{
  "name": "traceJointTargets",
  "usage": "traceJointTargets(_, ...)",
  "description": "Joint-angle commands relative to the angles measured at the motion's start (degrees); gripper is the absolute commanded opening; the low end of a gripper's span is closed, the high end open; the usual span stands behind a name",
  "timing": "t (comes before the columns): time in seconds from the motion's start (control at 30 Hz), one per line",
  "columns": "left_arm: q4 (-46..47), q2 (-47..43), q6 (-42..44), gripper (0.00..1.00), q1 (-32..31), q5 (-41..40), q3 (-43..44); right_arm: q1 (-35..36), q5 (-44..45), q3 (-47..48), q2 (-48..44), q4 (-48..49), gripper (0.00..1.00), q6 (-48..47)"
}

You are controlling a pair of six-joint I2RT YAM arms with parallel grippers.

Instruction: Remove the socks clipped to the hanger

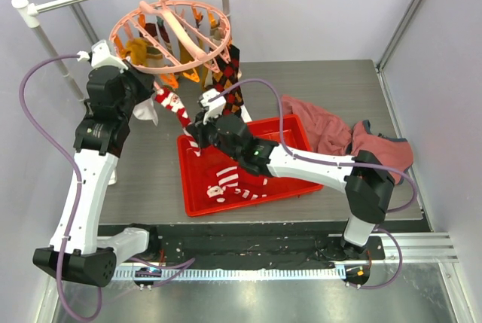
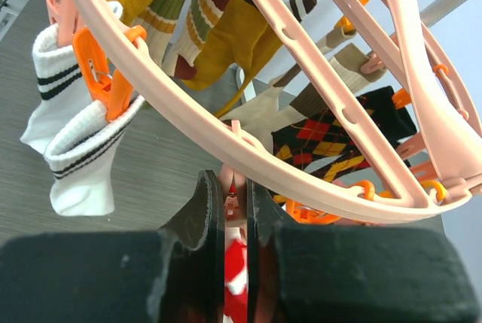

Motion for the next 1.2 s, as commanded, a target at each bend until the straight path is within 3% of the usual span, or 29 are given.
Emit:
traceJointTargets(0.0,1.23,0.70,0.60,0.00,0.45,2.60,2.56,-0.63,1.71,-0.33,-6.70,-5.77,0.01,4.36)
traceJointTargets(0.27,-1.93,2.37,1.84,0.02,0.45,6.11,5.72,-0.81,0.30,-17.36,-18.73,-13.42,0.02,9.81)
traceJointTargets(0.37,-1.67,2.11,2.28,0.23,0.45,8.13,5.47,-1.33,5.39,-24.66,-21.64,-16.50,0.07,12.27)
traceJointTargets(0.4,-1.58,1.93,3.06,0.33,0.45,8.14,5.29,-1.77,6.62,-26.07,-23.22,-17.46,0.14,13.15)
traceJointTargets(0.47,-2.02,1.41,3.94,0.40,0.45,9.71,5.11,-2.82,10.31,-28.63,-24.46,-22.29,0.25,15.52)
traceJointTargets(0.5,-2.37,1.06,4.73,0.48,0.54,9.63,5.11,-3.00,11.28,-29.24,-25.42,-23.70,0.40,15.97)
traceJointTargets(0.6,-4.04,-0.26,6.40,0.61,0.54,8.15,5.11,-3.44,15.59,-30.48,-27.01,-27.75,0.65,17.46)
traceJointTargets(0.77,-3.96,-4.04,8.25,0.69,0.45,1.91,0.91,-3.62,17.18,-30.83,-31.93,-29.60,0.88,17.29)
traceJointTargets(0.93,1.39,-9.66,10.97,0.75,0.54,-6.51,-7.78,-3.62,15.51,-30.57,-35.71,-29.86,0.91,15.71)
traceJointTargets(1.17,9.93,-11.52,17.03,0.75,1.59,-8.82,-16.50,-3.62,13.40,-30.39,-38.87,-29.34,0.91,14.04)
